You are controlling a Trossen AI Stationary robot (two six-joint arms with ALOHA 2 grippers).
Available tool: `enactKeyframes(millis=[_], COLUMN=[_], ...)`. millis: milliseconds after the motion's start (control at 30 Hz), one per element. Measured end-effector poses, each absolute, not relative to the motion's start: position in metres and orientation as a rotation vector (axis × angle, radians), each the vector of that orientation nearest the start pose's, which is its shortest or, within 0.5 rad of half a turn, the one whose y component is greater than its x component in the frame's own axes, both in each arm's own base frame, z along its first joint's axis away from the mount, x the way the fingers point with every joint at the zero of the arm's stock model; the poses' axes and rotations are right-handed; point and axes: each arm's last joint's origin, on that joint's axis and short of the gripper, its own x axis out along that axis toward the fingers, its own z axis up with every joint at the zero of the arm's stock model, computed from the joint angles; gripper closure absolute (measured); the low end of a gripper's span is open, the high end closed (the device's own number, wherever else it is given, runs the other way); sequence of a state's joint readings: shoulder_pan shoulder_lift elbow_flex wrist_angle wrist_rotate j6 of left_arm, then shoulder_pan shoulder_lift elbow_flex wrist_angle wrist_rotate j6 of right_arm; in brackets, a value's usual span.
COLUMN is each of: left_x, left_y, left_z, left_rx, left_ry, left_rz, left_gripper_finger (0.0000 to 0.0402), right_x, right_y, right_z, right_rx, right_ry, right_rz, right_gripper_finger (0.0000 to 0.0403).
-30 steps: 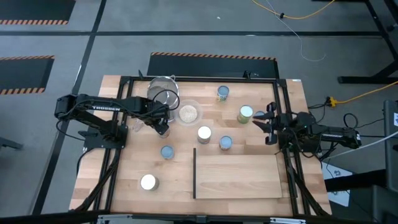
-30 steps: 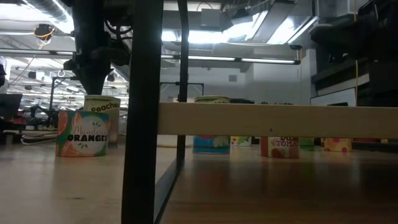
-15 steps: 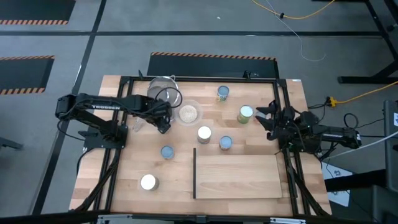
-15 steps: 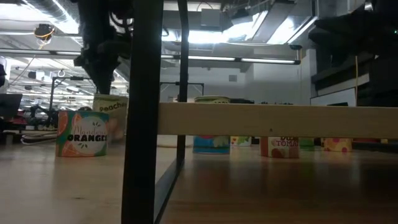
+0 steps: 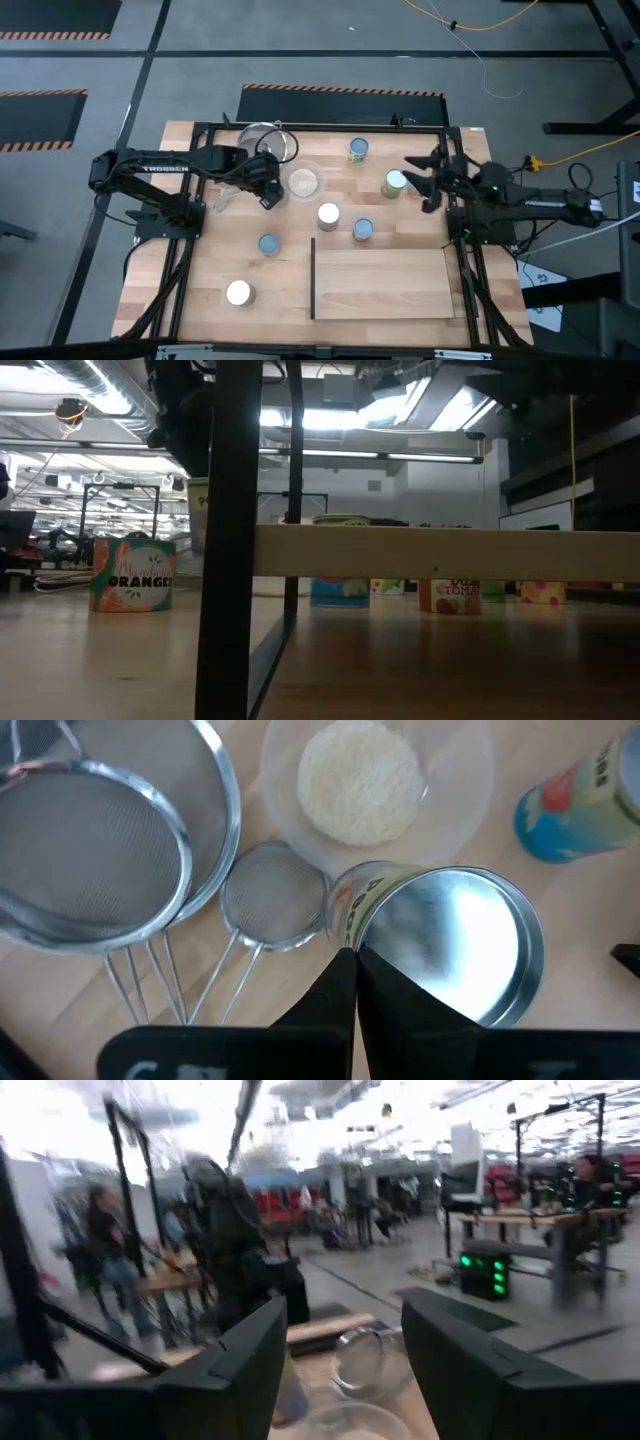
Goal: Pick and place cans onto a shelf
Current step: Put the blue can on the shelf
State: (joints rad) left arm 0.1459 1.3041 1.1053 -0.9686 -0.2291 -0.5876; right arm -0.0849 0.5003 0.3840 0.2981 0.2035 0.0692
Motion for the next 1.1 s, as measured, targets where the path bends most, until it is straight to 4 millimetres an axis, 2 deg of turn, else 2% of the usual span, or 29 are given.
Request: enactKeyframes(millis=[133,300,433,600,800,933,1100], left_x=[0.238,0.24,0.242,0.245,0.247,0.249,0.251], left_y=[0.042,0.042,0.042,0.043,0.043,0.043,0.044], left_z=[0.281,0.282,0.283,0.285,0.287,0.287,0.289], left_rx=[-0.45,-0.452,-0.456,-0.46,-0.463,-0.465,-0.47], left_ry=[1.026,1.004,0.983,0.947,0.916,0.9,0.867], left_rz=[0.649,0.643,0.638,0.629,0.621,0.618,0.61], left_gripper_finger=[0.0401,0.0401,0.0402,0.0401,0.0401,0.0401,0.0401], right_x=[0.17,0.226,0.27,0.314,0.338,0.347,0.357], right_y=[-0.021,-0.031,-0.043,-0.053,-0.054,-0.054,-0.056], right_z=[0.302,0.319,0.318,0.312,0.312,0.315,0.314], right_rx=[0.049,0.039,0.037,0.012,-0.092,-0.079,-0.016], right_ry=[-0.098,0.07,0.189,0.297,0.451,0.445,0.412], right_rz=[-0.3,-0.328,-0.339,-0.21,-0.087,-0.025,-0.045], right_gripper_finger=[0.0199,0.0199,0.0199,0.0199,0.0199,0.0199,0.0199])
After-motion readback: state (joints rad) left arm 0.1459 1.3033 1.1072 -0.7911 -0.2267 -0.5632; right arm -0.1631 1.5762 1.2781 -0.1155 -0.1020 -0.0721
